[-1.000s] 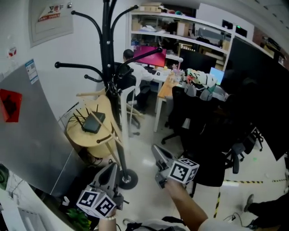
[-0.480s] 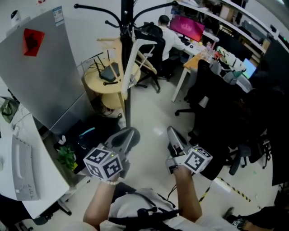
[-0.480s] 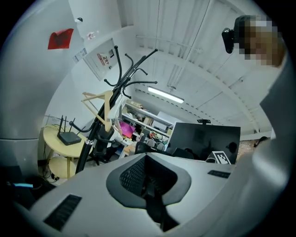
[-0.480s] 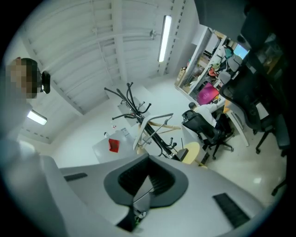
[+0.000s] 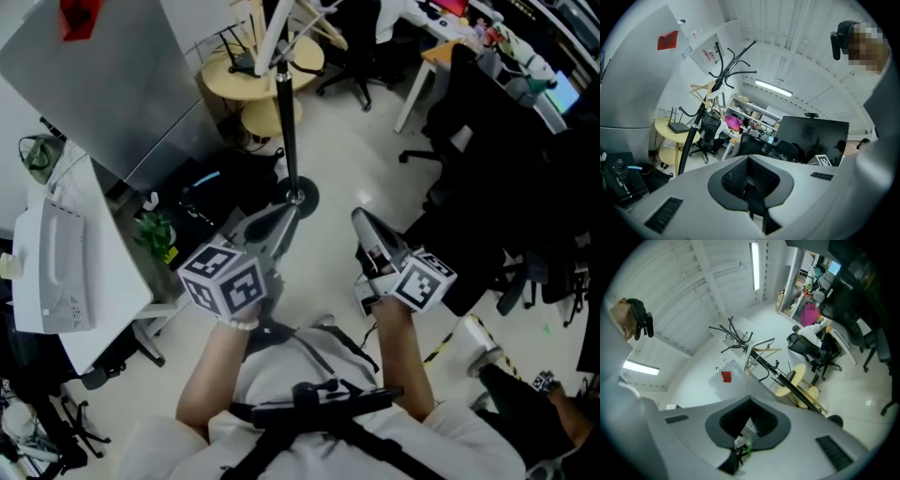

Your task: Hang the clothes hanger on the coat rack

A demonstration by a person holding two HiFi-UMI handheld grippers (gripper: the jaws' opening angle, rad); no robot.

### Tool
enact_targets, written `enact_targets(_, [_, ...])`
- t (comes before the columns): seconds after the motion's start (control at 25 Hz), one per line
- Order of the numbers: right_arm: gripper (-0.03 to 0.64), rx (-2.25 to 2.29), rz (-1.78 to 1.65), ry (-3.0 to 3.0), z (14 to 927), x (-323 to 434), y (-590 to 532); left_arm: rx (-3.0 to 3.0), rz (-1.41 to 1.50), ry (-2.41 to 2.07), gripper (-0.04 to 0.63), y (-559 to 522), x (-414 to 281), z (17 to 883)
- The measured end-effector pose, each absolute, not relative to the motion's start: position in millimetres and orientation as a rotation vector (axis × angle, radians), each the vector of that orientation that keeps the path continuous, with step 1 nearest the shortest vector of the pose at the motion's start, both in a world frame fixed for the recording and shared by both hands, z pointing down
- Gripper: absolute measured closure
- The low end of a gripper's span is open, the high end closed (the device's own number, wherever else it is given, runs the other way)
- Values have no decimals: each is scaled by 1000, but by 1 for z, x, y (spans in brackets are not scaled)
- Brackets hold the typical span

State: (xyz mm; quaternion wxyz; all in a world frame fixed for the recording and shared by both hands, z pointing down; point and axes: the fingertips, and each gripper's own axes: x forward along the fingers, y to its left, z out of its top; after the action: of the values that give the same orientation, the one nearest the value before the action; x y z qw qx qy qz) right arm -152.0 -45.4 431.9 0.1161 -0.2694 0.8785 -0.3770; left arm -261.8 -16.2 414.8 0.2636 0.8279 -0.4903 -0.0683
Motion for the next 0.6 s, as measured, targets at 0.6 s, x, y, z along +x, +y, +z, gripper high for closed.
enact_targets(0.6, [617,-883,-1035,2627,430,-225,-18,2290,-125,-1189,595,-6,-288,427])
